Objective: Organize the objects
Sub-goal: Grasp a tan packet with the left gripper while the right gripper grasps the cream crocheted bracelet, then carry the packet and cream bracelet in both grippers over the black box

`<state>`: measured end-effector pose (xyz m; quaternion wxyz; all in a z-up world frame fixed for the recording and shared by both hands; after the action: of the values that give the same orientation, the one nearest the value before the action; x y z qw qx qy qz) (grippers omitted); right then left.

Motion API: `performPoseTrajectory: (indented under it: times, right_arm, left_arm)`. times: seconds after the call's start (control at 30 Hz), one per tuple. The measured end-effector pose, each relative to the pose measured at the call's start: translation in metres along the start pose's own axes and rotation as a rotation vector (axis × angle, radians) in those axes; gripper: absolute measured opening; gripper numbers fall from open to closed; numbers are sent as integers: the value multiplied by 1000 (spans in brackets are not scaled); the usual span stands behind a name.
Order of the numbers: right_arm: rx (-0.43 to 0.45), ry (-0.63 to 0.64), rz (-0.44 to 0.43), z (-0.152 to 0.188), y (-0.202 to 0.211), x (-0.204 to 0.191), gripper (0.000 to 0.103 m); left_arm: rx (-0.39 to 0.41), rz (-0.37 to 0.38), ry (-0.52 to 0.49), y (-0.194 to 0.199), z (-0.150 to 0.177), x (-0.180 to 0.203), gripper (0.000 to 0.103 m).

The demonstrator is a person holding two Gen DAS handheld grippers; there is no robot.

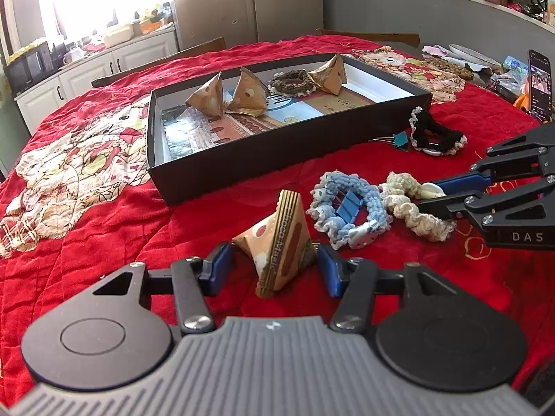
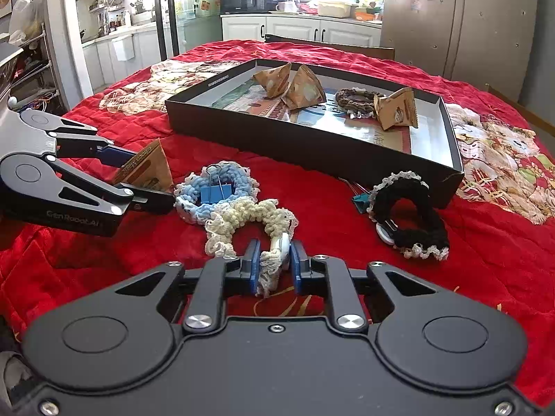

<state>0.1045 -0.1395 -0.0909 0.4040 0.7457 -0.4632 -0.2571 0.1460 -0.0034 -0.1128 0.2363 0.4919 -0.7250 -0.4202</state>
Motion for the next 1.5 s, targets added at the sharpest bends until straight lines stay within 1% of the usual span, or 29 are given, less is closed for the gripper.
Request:
performPoseTrajectory:
  times: [0.17, 0.2, 0.23, 0.3, 0.63, 0.93, 1.2, 1.5]
  right_arm:
    - [9, 4, -5, 0, 3, -1, 15]
    - [13, 4, -5, 0, 4, -1, 15]
    - [17, 7, -6, 0, 6, -1, 14]
    - [28, 15, 0, -1, 10, -2, 14]
    - [76, 30, 9, -8, 26, -1, 13]
    - [132, 35, 24, -21, 45, 5, 13]
    - [173, 35, 35, -34, 57, 9, 13]
    - [236, 26, 51, -64, 68, 17, 13]
  left_arm:
    - [4, -2, 0, 1, -1, 0, 52]
    - [6, -2, -1, 2, -1, 0, 43]
    - [2, 6, -2, 2, 0, 1, 37]
    - [2, 10, 2, 3, -1, 0, 35]
    - [20, 7, -5, 8, -3, 2, 34]
    - [61, 1, -15, 24, -12, 3, 34]
    - [99, -13, -23, 35, -28, -1, 34]
    - [142, -29, 6, 42, -55, -16, 34]
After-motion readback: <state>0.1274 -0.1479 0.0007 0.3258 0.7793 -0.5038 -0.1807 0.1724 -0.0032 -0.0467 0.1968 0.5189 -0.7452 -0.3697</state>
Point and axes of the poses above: each gripper's, at about its wrist camera, not at the fingertips, and y roughly against the way its jaws point, x to its right, z to its underside, the point moved 9 cm from there along -y, roughly the way its jaws point, and after that the axes turned 14 degrees about -x, right-handed, at the moved point
